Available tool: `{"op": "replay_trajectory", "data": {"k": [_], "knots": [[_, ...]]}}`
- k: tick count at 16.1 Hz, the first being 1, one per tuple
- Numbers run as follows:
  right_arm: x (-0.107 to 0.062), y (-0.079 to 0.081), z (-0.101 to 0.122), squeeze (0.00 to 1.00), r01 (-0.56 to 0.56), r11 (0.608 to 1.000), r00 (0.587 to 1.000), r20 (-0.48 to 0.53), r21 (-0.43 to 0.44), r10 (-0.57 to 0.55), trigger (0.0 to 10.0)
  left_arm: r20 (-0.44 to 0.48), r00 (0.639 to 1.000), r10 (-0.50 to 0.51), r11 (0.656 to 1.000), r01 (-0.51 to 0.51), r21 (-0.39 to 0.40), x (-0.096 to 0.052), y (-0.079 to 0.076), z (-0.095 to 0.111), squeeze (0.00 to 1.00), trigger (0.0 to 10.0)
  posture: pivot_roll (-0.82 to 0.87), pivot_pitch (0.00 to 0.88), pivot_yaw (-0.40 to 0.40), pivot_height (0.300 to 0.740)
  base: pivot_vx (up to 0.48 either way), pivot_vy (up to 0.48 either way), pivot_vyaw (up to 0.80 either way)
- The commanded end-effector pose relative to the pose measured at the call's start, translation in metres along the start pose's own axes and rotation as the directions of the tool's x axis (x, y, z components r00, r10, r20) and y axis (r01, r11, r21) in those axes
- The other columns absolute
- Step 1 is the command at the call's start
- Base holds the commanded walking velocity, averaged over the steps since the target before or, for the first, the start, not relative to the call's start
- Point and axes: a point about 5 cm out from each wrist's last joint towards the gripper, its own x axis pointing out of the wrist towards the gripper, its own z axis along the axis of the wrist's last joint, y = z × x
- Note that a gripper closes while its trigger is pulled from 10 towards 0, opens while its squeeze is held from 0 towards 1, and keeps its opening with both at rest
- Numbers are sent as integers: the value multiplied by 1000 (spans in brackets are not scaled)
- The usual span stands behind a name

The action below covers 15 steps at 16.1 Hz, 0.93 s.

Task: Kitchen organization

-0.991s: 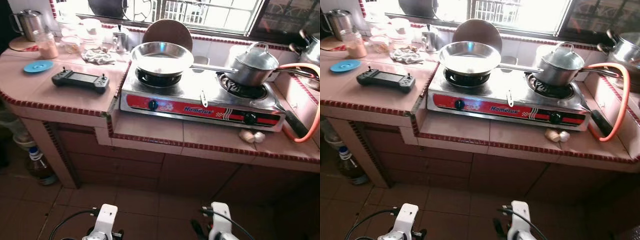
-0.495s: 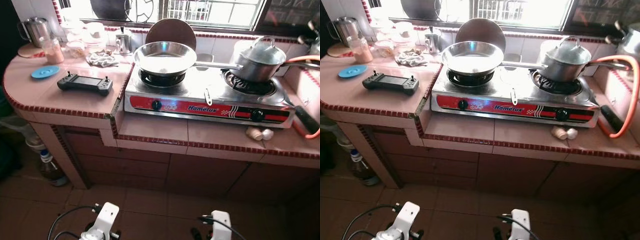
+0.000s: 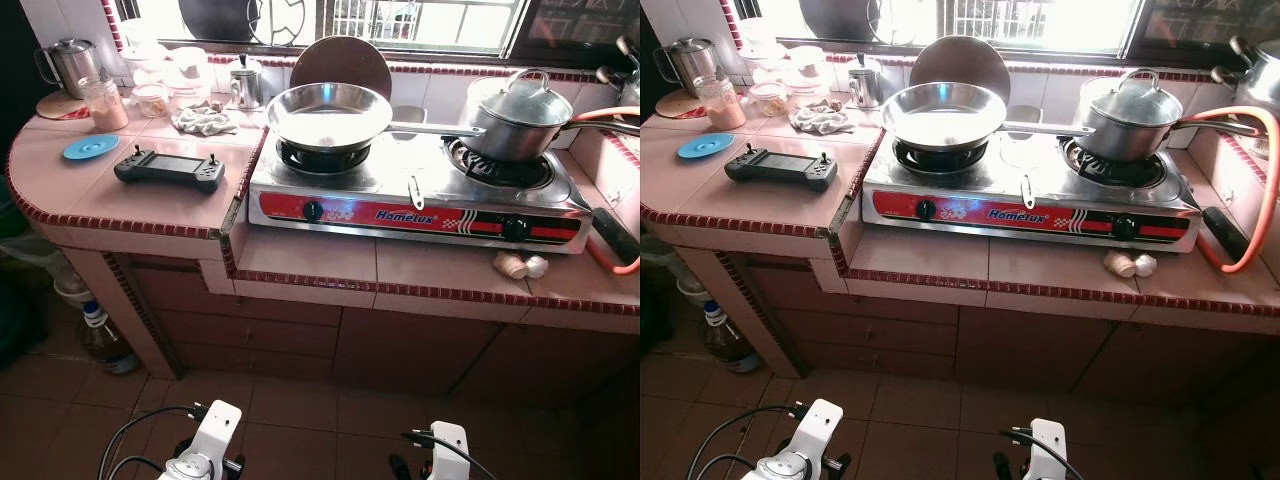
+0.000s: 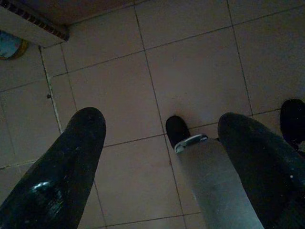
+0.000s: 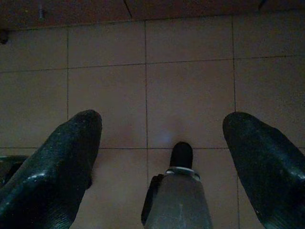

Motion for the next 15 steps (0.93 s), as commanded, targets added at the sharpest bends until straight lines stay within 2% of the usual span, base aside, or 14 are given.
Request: {"op": "replay_trajectory", "data": {"k": [1, 9, 12, 15], "knots": [[-1, -5, -1, 0, 13, 1000, 1000, -2, 3, -13, 10000, -3, 1000, -3, 1000, 3, 11, 0, -1, 0, 0, 10000, 206, 0, -19, 740, 0, 0, 0], [-2, -9, -5, 0, 18, 1000, 1000, -16, -13, -18, 10000, -14, 1000, 1, 1000, -1, 17, 0, 0, -5, 0, 10000, 198, 0, -36, 740, 0, 0, -740], [-2, -9, -5, 0, 15, 1000, 1000, -15, -22, -15, 10000, -13, 1000, 5, 1000, -5, 15, -1, 1, -5, 0, 10000, 198, 0, -39, 740, 0, 0, 0], [-3, -11, -4, 0, 15, 999, 1000, -19, -43, -16, 10000, -6, 1000, 21, 999, -21, -25, -1, 2, -5, 0, 10000, 195, 0, -60, 740, 0, 0, 0]]}}
